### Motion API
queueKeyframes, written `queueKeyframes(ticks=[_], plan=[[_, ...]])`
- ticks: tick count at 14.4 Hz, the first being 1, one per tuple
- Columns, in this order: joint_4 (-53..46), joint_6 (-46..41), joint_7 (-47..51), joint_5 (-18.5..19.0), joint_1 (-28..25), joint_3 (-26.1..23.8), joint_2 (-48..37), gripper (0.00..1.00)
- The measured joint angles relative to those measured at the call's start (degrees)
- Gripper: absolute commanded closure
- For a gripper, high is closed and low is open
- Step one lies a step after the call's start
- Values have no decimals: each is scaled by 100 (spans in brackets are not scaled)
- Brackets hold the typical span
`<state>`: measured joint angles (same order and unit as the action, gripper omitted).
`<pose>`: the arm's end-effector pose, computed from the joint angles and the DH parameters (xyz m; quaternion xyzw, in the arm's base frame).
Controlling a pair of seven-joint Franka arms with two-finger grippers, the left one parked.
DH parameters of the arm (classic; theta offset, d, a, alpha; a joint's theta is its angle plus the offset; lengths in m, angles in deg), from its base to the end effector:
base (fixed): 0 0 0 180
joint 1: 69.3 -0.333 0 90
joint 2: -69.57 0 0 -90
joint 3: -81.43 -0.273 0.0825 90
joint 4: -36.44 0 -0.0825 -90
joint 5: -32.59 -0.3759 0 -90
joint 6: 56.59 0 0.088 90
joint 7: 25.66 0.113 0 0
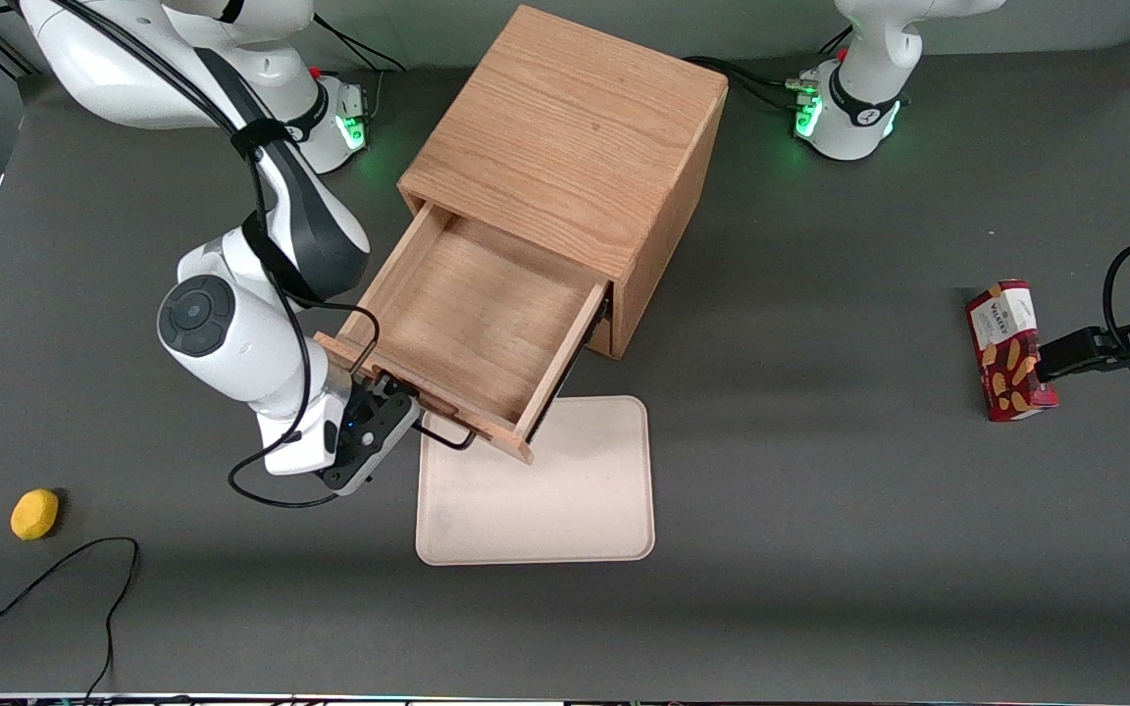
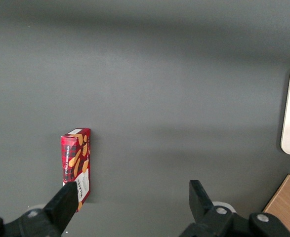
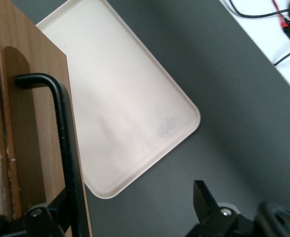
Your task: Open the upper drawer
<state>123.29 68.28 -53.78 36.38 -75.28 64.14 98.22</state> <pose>0.6389 0.2412 0.3610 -0.8998 -0.4244 -0.0945 0.0368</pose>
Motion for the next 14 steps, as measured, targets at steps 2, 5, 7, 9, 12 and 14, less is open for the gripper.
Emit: queueKeyframes(ticks=[2,5,7,9,12,14], plan=[[-45,-4,-7,-77,0,81,13,0],[-64,-9,-6,-628,-4,179,16,0],[-97,-117,-7,-946,-3,239,11,0],[-183,-303,-125,-1260,-4,254,-14,0],[-279,-664,-279,-1415,-5,342,-64,0],[-375,-1005,-285,-1395,-12,445,-336,0]])
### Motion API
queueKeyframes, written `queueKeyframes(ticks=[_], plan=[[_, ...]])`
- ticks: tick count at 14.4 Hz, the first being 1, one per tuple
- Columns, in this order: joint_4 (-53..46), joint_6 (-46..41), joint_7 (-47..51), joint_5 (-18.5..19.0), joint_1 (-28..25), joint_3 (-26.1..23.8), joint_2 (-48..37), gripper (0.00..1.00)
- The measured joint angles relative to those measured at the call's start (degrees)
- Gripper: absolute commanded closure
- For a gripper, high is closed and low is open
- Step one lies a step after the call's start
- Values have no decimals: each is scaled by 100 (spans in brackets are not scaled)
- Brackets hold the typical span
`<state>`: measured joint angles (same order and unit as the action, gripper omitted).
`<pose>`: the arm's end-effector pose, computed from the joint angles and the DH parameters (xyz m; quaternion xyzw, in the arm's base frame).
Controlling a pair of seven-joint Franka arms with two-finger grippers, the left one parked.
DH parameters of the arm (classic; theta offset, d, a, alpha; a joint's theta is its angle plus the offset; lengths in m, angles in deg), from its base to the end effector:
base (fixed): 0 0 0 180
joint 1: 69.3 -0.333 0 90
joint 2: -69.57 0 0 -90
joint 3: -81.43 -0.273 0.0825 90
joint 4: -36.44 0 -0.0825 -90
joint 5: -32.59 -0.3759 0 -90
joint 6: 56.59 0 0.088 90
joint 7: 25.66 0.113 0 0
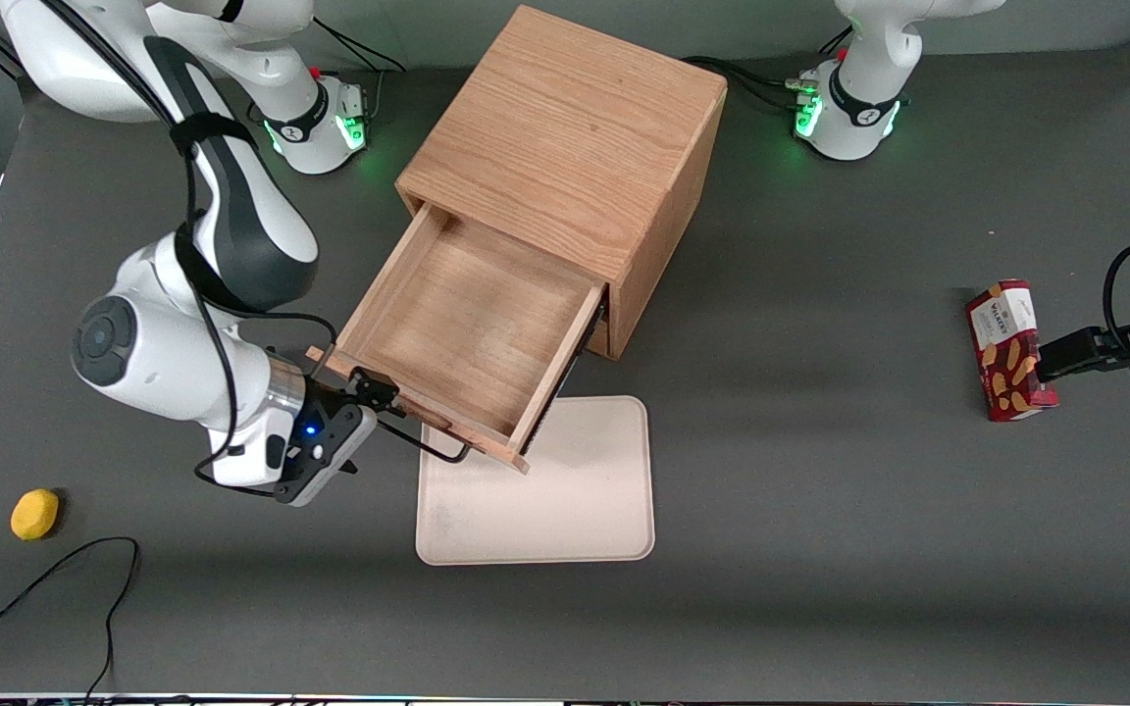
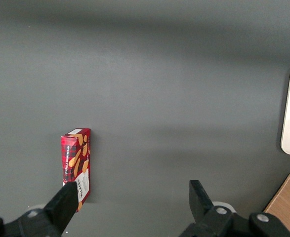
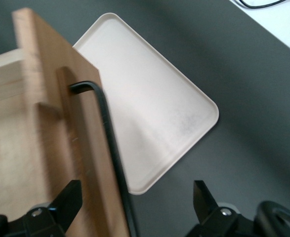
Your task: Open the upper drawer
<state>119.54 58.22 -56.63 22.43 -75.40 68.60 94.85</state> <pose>0.6403 0.2093 0.4102 -0.9156 -0.3760 -0.0736 0.1219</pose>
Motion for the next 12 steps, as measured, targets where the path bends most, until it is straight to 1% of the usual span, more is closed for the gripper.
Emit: queueKeyframes(ticks=[2,3,4,6,7,8,10,12], plan=[[-65,-525,15,12,-9,401,-582,0],[-72,-965,145,8,11,698,-928,0],[-70,-1408,521,4,44,989,-1244,0],[-39,-2071,1795,27,147,1345,-1740,0],[6,-2246,2417,157,177,1408,-1906,0],[47,-2355,2845,413,192,1426,-2003,0],[108,-2438,3213,866,191,1430,-2056,0],[160,-2448,3327,1016,204,1436,-2055,0]])
